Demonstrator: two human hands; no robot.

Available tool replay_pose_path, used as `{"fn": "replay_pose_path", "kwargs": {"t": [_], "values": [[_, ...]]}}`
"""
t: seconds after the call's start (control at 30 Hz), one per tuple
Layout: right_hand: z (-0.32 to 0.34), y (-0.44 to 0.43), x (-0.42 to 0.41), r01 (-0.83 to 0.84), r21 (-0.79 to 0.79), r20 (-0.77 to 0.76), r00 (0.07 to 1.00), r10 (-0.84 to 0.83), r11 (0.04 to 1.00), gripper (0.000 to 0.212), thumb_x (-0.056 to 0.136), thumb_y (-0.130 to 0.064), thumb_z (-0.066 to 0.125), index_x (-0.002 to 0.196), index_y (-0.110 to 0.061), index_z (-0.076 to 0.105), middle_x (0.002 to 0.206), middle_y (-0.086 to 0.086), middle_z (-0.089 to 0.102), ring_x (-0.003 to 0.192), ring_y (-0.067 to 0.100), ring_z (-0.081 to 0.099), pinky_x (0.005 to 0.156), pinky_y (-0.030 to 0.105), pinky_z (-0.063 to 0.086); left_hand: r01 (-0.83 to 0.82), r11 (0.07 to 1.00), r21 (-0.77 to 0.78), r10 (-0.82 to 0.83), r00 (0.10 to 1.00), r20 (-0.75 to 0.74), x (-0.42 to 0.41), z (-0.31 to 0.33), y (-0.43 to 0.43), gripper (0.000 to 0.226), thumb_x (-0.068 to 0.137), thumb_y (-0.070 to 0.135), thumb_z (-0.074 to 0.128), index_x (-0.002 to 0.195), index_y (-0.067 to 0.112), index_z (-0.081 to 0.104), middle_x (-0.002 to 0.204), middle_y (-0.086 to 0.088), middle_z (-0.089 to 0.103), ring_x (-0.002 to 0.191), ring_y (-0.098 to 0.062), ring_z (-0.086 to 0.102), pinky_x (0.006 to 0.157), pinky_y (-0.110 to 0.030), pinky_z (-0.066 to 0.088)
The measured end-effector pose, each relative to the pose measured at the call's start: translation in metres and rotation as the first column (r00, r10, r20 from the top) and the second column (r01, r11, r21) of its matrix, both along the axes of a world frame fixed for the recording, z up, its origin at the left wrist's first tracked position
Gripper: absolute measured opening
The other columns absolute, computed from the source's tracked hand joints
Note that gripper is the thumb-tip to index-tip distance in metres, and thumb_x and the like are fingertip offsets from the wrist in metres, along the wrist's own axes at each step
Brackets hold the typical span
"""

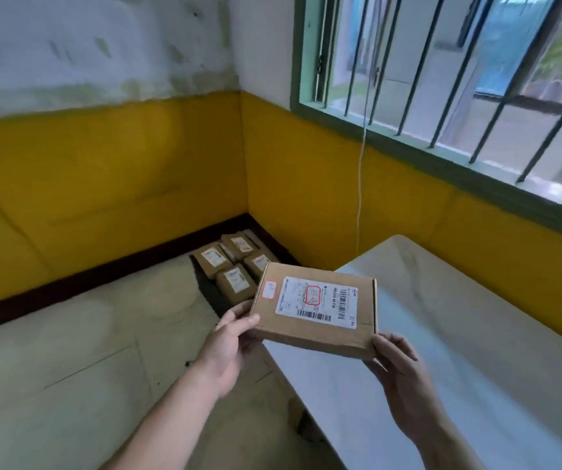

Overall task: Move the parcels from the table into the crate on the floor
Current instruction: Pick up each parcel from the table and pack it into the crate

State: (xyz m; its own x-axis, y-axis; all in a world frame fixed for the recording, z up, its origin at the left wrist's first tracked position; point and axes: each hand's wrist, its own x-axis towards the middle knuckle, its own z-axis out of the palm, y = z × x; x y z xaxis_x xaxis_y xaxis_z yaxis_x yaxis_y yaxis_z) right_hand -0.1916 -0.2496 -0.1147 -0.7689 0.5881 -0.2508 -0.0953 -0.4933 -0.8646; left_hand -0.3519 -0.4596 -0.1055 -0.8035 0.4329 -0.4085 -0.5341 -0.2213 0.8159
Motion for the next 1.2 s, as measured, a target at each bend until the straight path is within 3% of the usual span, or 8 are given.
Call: {"fn": "replay_pose_path", "kwargs": {"t": [0.17,0.27,0.6,0.67,0.77,0.93,1.13,1.2], "values": [[-0.010,-0.043,-0.125,-0.057,0.010,0.079,0.995,0.056,0.998,0.012,0.081,-0.013,0.064,0.091,-0.006,0.063,0.083,0.008,0.069,0.078,0.015,0.069,0.075,0.030,0.054,-0.065,0.997,-0.051,0.066,0.998,0.002,-0.112,-0.005,-0.051,0.033,0.091,0.002,0.057,0.121,0.014,0.060,0.099,-0.006,0.073,0.092,-0.020,0.061,0.074,-0.029,0.047],[-0.017,-0.065,-0.191,-0.084,0.000,0.142,0.986,0.083,0.996,0.005,0.092,-0.008,0.059,0.095,-0.007,0.061,0.093,0.013,0.068,0.090,0.022,0.066,0.083,0.035,0.050,-0.080,0.993,-0.090,0.078,0.997,-0.025,-0.175,-0.008,-0.072,0.033,0.092,0.000,0.056,0.121,0.014,0.060,0.101,-0.006,0.073,0.090,-0.019,0.063,0.073,-0.029,0.048],[-0.053,-0.047,-0.351,-0.050,0.049,0.299,0.954,0.033,0.998,0.010,0.090,-0.008,0.063,0.100,-0.008,0.063,0.108,0.020,0.069,0.102,0.030,0.063,0.099,0.048,0.047,-0.007,0.981,-0.192,0.008,1.000,0.004,-0.345,-0.055,-0.052,0.034,0.093,0.002,0.056,0.121,0.019,0.061,0.095,0.002,0.077,0.092,-0.016,0.065,0.075,-0.027,0.047],[-0.066,-0.034,-0.382,-0.024,0.024,0.310,0.951,0.015,0.999,0.010,0.089,-0.006,0.063,0.099,-0.008,0.064,0.107,0.018,0.070,0.098,0.027,0.065,0.097,0.046,0.048,0.033,0.970,-0.242,-0.037,0.999,-0.013,-0.378,-0.067,-0.039,0.036,0.093,0.001,0.056,0.123,0.020,0.061,0.097,0.004,0.077,0.094,-0.015,0.065,0.079,-0.027,0.047],[-0.086,-0.014,-0.431,0.005,0.000,0.337,0.942,-0.004,1.000,0.012,0.088,-0.002,0.062,0.098,-0.007,0.065,0.098,0.013,0.073,0.084,0.016,0.070,0.078,0.032,0.056,0.085,0.938,-0.337,-0.102,0.994,-0.033,-0.430,-0.085,-0.018,0.044,0.092,-0.002,0.056,0.132,0.016,0.057,0.114,-0.001,0.073,0.101,-0.016,0.065,0.082,-0.027,0.048],[-0.104,0.008,-0.496,0.035,-0.026,0.427,0.904,-0.020,0.999,0.014,0.089,-0.002,0.062,0.102,-0.007,0.064,0.096,0.011,0.075,0.090,0.020,0.071,0.075,0.029,0.053,0.165,0.856,-0.489,-0.202,0.979,-0.024,-0.501,-0.104,0.007,0.055,0.093,0.000,0.059,0.144,0.016,0.047,0.139,-0.005,0.059,0.126,-0.022,0.055,0.115,-0.045,0.036],[-0.118,0.020,-0.553,0.110,-0.051,0.526,0.848,-0.067,0.993,0.015,0.089,-0.001,0.060,0.103,-0.005,0.062,0.101,0.015,0.073,0.095,0.027,0.070,0.071,0.028,0.053,0.288,0.765,-0.576,-0.328,0.944,0.036,-0.571,-0.124,0.031,0.057,0.093,0.002,0.062,0.145,0.018,0.046,0.141,-0.001,0.056,0.125,-0.016,0.055,0.112,-0.034,0.038],[-0.127,0.019,-0.571,0.154,-0.056,0.553,0.827,-0.098,0.986,0.015,0.089,-0.001,0.060,0.104,-0.006,0.062,0.101,0.015,0.072,0.094,0.026,0.069,0.072,0.029,0.052,0.334,0.729,-0.598,-0.386,0.921,0.043,-0.597,-0.135,0.040,0.055,0.094,0.003,0.061,0.144,0.021,0.047,0.134,0.005,0.057,0.116,-0.010,0.055,0.102,-0.024,0.038]]}}
